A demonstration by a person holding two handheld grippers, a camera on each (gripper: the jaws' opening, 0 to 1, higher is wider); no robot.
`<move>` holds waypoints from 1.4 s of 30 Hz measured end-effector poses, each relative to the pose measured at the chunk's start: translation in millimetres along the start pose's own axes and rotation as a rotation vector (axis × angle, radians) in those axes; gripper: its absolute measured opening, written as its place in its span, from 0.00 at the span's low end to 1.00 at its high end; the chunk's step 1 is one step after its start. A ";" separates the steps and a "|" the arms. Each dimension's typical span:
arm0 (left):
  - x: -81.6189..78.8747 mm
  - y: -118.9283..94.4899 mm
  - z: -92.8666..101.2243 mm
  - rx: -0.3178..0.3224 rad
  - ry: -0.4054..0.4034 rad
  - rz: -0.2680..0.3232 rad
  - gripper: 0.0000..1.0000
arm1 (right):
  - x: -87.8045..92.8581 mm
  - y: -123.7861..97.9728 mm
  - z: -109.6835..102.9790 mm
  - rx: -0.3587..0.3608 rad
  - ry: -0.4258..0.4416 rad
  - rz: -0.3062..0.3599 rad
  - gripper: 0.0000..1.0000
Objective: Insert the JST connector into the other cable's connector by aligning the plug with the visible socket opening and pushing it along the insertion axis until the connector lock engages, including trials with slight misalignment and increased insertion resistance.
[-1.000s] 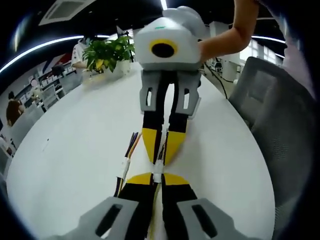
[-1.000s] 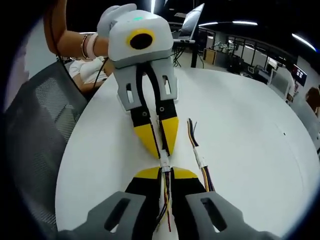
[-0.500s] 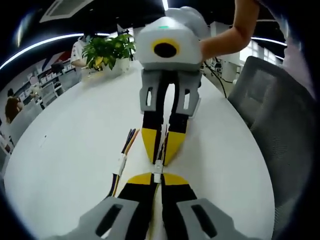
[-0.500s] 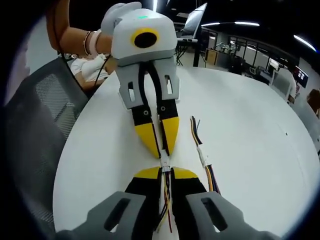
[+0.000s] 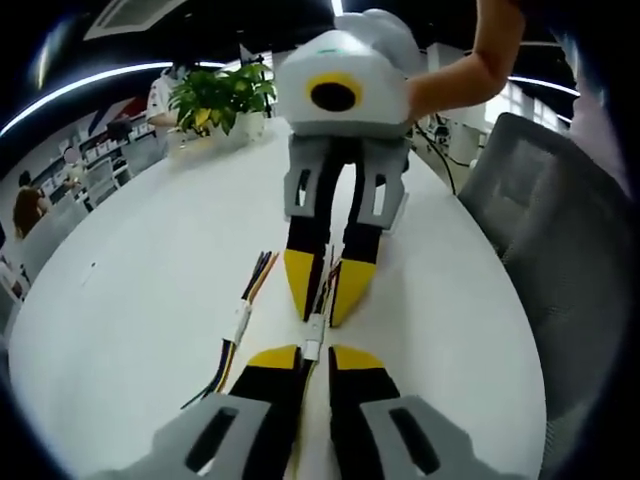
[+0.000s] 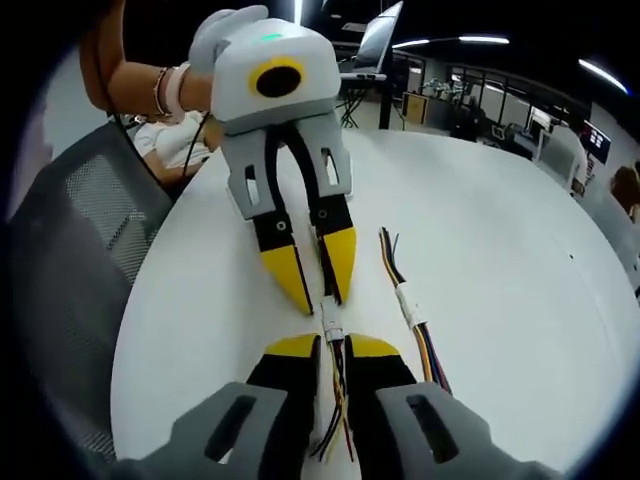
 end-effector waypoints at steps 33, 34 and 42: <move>-27.2 -39.6 11.4 -0.182 -0.126 0.009 0.38 | 26.3 -90.8 -25.3 0.244 0.259 0.130 0.37; -28.0 -41.4 11.8 -0.187 -0.131 0.008 0.40 | 26.5 -93.5 -27.4 0.247 0.264 0.131 0.38; -38.5 -61.1 16.7 -0.261 -0.179 0.072 0.57 | 24.0 -107.0 -30.9 0.289 0.323 0.168 0.50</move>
Point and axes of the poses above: the point that each gripper's makers call its tool centre point, and the gripper's own axes: y roughly forward along the fingers, z roughly to its right, x roughly out of its underside, the point moved 7 cm from there along -y, roughly backward along the fingers, and after that the axes turned 11 degrees about y, right-handed, at the moved point
